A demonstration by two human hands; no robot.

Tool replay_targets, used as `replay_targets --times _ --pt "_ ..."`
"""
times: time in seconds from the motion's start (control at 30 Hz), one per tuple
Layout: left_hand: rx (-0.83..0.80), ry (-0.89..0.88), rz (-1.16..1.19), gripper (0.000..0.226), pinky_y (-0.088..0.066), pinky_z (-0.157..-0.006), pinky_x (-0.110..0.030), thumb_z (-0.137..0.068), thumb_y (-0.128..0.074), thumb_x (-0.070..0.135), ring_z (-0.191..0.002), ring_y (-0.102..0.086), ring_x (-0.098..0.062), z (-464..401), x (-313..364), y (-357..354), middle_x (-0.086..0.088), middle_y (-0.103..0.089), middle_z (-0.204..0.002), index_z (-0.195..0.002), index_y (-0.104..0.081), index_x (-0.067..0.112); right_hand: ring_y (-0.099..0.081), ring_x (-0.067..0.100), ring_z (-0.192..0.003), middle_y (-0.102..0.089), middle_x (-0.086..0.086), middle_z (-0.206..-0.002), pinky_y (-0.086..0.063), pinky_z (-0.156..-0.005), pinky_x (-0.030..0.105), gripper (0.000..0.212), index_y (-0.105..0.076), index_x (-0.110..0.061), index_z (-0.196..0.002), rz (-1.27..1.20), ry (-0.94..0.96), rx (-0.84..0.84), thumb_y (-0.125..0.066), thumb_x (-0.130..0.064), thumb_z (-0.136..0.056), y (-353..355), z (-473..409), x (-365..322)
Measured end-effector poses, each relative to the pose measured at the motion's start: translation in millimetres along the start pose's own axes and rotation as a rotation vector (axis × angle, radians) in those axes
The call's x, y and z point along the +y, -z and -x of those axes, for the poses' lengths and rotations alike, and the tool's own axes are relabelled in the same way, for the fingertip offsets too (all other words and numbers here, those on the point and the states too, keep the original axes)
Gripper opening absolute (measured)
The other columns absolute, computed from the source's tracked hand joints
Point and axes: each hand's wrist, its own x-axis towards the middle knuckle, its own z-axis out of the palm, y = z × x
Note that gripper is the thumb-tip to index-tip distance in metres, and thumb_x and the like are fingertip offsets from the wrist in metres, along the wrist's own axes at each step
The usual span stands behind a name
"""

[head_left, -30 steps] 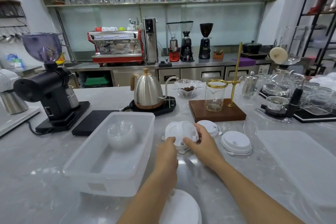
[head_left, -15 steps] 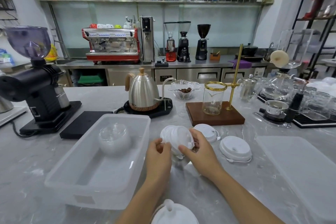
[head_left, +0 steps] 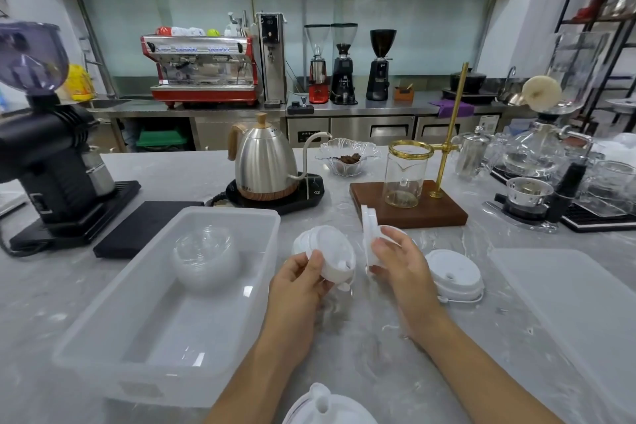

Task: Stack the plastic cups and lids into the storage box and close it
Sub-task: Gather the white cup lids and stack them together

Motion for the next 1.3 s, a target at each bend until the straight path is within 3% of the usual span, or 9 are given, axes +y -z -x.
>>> replay_targets --times 0.13,0.23,0.4,0.6,0.67,0.77,0.9,1.07,1.3 --pt "-0.05 0.017 0.085 0.022 -0.064 -0.081 -0.029 -0.103 -0.055 0.021 -0.103 -0.077 -0.028 0.9 -1.0 0.6 -0.019 -0.078 -0.111 -0.106 -0.066 0.003 -0.064 -0.011 -0.1 -0.066 -0.018 -0.115 -0.051 -0.075 0.009 0.037 -0.057 -0.037 -0.113 0.132 0.162 0.015 -0.075 -0.019 -0.086 0.3 11.4 -3.9" --pt "-0.092 0.032 0.15 0.019 -0.064 -0.08 -0.03 -0.105 -0.052 0.018 -0.097 -0.078 -0.025 2.4 -2.0 -0.3 -0.017 -0.079 -0.108 -0.104 -0.065 0.004 -0.057 -0.011 -0.111 -0.06 -0.038 -0.112 -0.046 -0.087 0.006 0.054 -0.053 -0.046 -0.114 0.368 0.306 0.011 -0.085 -0.021 -0.077 -2.9 22.0 -5.1" --pt "-0.143 0.1 0.228 0.02 -0.064 -0.075 -0.029 -0.106 -0.049 0.011 -0.09 -0.078 -0.021 3.1 -0.1 0.7 -0.013 -0.079 -0.105 -0.111 -0.067 0.005 -0.051 -0.003 -0.119 -0.059 -0.019 -0.127 -0.037 -0.097 0.005 0.071 -0.053 -0.027 -0.132 0.578 0.372 -0.021 -0.088 -0.028 -0.07 -8.5 29.5 -6.0" --pt "-0.148 0.147 0.281 0.029 -0.061 -0.088 -0.039 -0.1 -0.05 0.014 -0.094 -0.077 -0.025 2.3 -0.9 4.2 -0.017 -0.078 -0.114 -0.11 -0.076 0.005 -0.049 -0.005 -0.116 -0.056 -0.022 -0.125 -0.033 -0.095 0.0 0.074 -0.051 -0.033 -0.13 0.609 0.383 -0.005 -0.089 -0.03 -0.066 -10.5 30.2 -6.6" --pt "-0.143 0.15 0.284 0.03 -0.062 -0.08 -0.038 -0.092 -0.057 0.025 -0.085 -0.078 -0.023 1.6 -0.4 4.0 -0.013 -0.08 -0.102 -0.098 -0.082 0.009 -0.048 -0.007 -0.116 -0.052 -0.03 -0.122 -0.031 -0.094 -0.001 0.074 -0.046 -0.042 -0.124 0.618 0.412 -0.008 -0.089 -0.035 -0.064 -12.0 31.4 -6.6" --pt "-0.143 0.139 0.272 0.039 -0.064 -0.069 -0.034 -0.087 -0.062 0.036 -0.081 -0.078 -0.02 2.5 -0.1 3.3 -0.01 -0.081 -0.097 -0.111 -0.075 0.008 -0.047 0.0 -0.122 -0.053 -0.022 -0.126 -0.032 -0.1 0.005 0.076 -0.05 -0.032 -0.129 0.653 0.428 -0.026 -0.087 -0.042 -0.063 -13.4 31.6 -5.5" --pt "-0.192 0.117 0.216 0.046 -0.063 -0.085 -0.037 -0.087 -0.066 0.029 -0.102 -0.077 -0.028 5.8 -1.3 0.1 -0.02 -0.077 -0.117 -0.125 -0.068 0.003 -0.043 0.003 -0.125 -0.048 -0.012 -0.129 -0.03 -0.106 0.009 0.087 -0.051 -0.021 -0.136 0.706 0.443 -0.035 -0.078 -0.054 -0.061 -17.4 33.8 -3.8" --pt "-0.189 0.051 0.177 0.043 -0.059 -0.096 -0.044 -0.087 -0.068 0.009 -0.115 -0.07 -0.04 4.8 -8.7 -0.4 -0.029 -0.071 -0.123 -0.128 -0.064 -0.003 -0.048 0.007 -0.118 -0.043 -0.011 -0.12 -0.039 -0.102 0.019 0.081 -0.054 -0.024 -0.13 0.702 0.454 -0.009 -0.08 -0.047 -0.057 -24.4 37.9 -1.9" --pt "-0.056 0.012 0.136 0.045 -0.064 -0.073 -0.032 -0.073 -0.079 0.006 -0.093 -0.077 -0.03 2.6 -10.1 0.0 -0.022 -0.078 -0.108 -0.115 -0.066 -0.001 -0.046 0.006 -0.118 -0.045 -0.007 -0.12 -0.033 -0.1 0.005 0.077 -0.057 -0.02 -0.126 0.687 0.479 0.007 -0.088 -0.033 -0.057 -24.3 37.3 -4.0"
